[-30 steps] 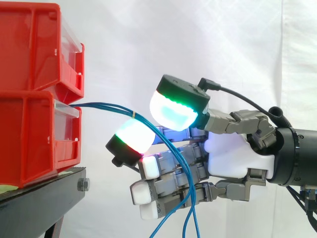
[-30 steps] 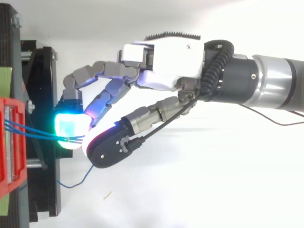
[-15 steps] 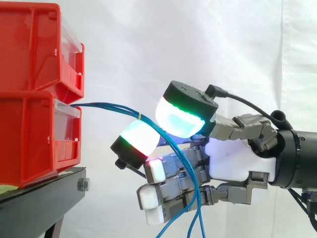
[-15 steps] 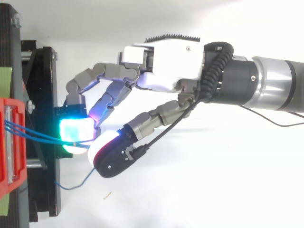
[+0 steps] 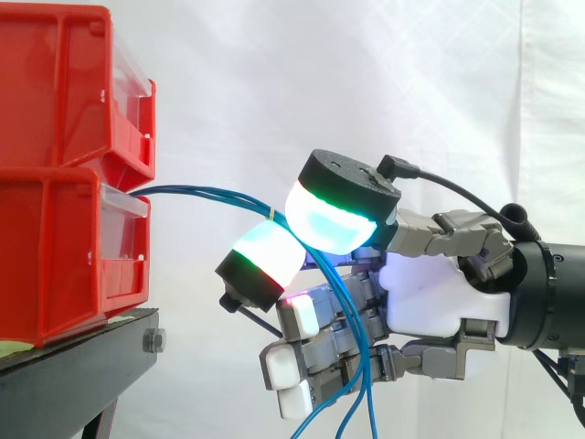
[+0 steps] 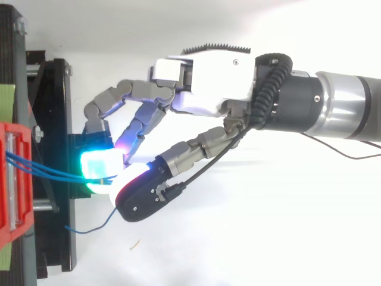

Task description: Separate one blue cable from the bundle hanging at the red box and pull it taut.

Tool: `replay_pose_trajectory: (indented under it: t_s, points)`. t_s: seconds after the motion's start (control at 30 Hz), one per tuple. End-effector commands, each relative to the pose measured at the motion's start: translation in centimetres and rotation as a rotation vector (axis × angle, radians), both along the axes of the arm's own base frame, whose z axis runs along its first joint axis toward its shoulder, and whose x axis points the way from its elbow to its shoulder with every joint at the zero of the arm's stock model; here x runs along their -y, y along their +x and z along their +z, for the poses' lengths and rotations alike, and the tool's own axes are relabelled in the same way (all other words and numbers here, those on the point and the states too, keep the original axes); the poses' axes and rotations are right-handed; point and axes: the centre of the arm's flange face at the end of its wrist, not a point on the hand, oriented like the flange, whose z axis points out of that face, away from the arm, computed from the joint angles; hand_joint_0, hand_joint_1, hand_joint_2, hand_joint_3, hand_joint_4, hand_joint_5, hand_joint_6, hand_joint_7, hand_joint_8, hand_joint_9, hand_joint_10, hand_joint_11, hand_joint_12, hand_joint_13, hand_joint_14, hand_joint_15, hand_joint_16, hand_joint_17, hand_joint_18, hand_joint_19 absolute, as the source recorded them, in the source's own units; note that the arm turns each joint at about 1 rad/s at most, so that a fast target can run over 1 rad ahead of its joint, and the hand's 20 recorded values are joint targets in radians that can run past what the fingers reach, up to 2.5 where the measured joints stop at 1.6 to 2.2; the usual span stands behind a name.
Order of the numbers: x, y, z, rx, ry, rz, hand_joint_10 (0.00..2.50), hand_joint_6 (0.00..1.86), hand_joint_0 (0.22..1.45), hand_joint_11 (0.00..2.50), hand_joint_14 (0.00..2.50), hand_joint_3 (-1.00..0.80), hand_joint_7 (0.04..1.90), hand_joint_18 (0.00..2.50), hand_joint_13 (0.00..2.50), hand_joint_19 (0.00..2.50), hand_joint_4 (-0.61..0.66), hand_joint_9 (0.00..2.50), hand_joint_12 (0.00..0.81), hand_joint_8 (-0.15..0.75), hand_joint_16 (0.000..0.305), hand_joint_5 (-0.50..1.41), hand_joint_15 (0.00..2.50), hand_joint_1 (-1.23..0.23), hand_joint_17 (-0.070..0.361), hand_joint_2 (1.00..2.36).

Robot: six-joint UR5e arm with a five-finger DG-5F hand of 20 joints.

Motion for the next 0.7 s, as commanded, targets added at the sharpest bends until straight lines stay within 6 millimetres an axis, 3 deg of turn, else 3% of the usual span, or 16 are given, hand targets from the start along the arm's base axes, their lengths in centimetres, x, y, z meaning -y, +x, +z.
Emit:
replay_pose_trajectory:
  t_s: [0.0, 0.37, 0.53, 0.67]
  points:
    - [0.05, -0.03, -0.06, -0.003, 0.0, -0.001, 0.02, 0.84, 0.63, 0.74, 0.02, -0.2, 1.18, 0.86, 0.95, 0.38, 0.09, 0.96, 0.356, 0.343, 0.04, -0.18, 0.46, -0.76, 0.09, 1.01]
    - [-0.18, -0.04, 0.03, -0.005, 0.0, 0.002, 0.02, 0.88, 0.73, 0.79, 0.02, -0.17, 1.2, 0.89, 0.93, 0.36, 0.15, 0.9, 0.349, 0.336, 0.042, -0.21, 0.48, -0.91, 0.095, 1.02]
    - [-0.18, -0.06, 0.01, -0.006, -0.001, 0.002, 0.03, 0.89, 0.78, 0.83, 0.02, -0.41, 1.18, 0.92, 0.96, 0.35, 0.16, 0.96, 0.343, 0.34, 0.042, -0.2, 0.49, -0.92, 0.094, 1.01]
    - [-0.06, -0.14, -0.21, -0.017, -0.001, 0.001, 0.03, 0.9, 0.8, 0.84, 0.02, -0.5, 1.18, 0.93, 0.98, 0.34, 0.14, 0.97, 0.342, 0.342, 0.041, -0.2, 0.49, -0.92, 0.093, 1.0]
